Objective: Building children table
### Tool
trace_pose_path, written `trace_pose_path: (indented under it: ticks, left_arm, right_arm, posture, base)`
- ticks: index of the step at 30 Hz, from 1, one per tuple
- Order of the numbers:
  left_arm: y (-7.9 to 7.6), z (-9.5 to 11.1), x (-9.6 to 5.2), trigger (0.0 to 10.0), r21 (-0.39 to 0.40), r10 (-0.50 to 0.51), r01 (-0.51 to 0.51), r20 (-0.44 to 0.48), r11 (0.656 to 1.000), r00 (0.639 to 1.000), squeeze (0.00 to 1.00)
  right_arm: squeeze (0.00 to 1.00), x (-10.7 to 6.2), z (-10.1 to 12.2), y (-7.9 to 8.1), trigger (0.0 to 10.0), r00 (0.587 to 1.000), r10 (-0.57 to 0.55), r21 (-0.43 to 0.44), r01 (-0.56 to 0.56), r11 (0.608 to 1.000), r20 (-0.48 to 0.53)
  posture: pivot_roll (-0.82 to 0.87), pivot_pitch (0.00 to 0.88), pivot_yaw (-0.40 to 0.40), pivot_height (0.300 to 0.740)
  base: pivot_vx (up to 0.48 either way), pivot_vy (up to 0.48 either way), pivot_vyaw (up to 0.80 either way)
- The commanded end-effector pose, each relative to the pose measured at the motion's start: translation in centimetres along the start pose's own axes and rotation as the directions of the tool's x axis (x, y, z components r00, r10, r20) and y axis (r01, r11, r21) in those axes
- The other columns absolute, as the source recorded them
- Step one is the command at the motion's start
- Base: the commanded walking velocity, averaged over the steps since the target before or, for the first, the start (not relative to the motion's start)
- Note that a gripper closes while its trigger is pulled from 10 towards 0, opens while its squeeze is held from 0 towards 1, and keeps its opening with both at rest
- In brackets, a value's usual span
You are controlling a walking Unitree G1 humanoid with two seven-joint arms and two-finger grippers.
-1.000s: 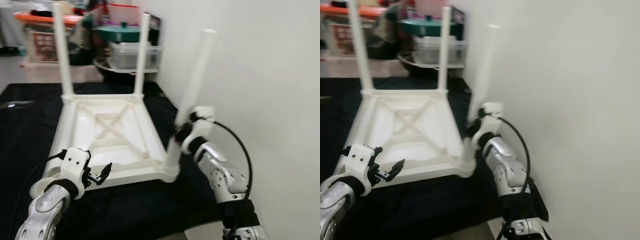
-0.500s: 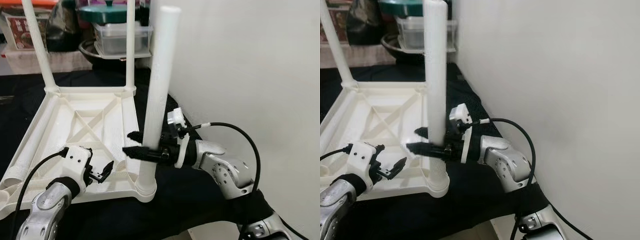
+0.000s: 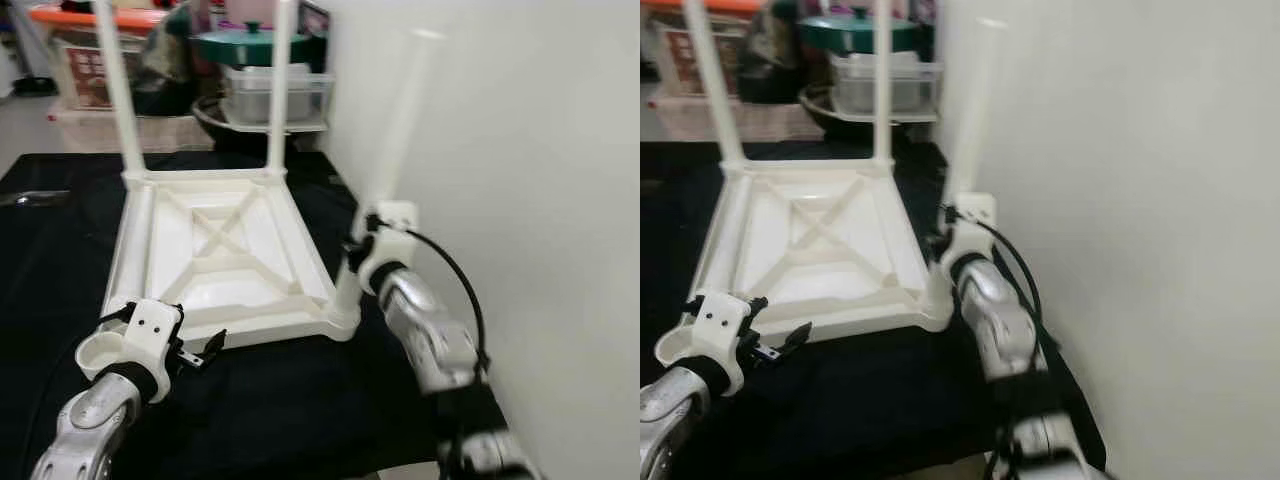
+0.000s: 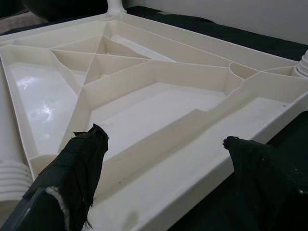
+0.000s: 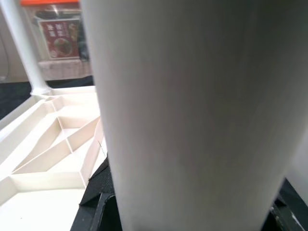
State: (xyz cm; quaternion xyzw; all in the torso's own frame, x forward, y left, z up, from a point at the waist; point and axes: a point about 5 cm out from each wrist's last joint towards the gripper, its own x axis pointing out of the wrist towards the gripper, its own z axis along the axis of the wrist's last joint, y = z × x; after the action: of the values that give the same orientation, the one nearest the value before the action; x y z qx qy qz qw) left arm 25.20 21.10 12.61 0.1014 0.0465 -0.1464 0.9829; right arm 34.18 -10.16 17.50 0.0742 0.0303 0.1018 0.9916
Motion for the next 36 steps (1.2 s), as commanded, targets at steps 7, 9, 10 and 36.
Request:
trace_pose_path:
  ticks: [7,9,10,36]
  left_arm:
    - [-0.3,0.0,0.4,10.0,-0.002,-0.026,0.026,-0.006,1.0,1.0,0.0]
    - [-0.2,0.1,0.6,10.0,-0.001,-0.023,0.023,-0.002,1.0,1.0,0.0]
    - [-0.2,0.1,0.6,10.0,-0.001,-0.023,0.023,-0.002,1.0,1.0,0.0]
    - [-0.2,0.1,0.3,10.0,0.001,-0.02,0.02,0.001,1.0,1.0,0.0]
  right_arm:
    - [1.0,-1.3,-0.1,2.0,10.0,0.941,0.336,0.123,-0.337,0.933,0.027]
    - [0.0,-2.0,1.7,3.5,10.0,0.757,0.648,0.127,-0.653,0.746,0.082]
    - [0.0,-2.0,1.7,3.5,10.0,0.757,0.648,0.127,-0.653,0.746,0.082]
    - [0.0,-0.3,-1.3,-2.4,10.0,0.994,-0.102,0.028,0.103,0.994,-0.025]
  posture:
    - [0.16,0.0,-0.1,0.74]
    - [0.16,0.0,-0.106,0.74]
    - [0.16,0.0,-0.106,0.74]
    - [0.16,0.0,-0.105,0.74]
  base:
    - [0.0,0.0,0.0]
    - [0.0,0.0,0.0]
    - [0.0,0.0,0.0]
    - [0.0,0.0,0.0]
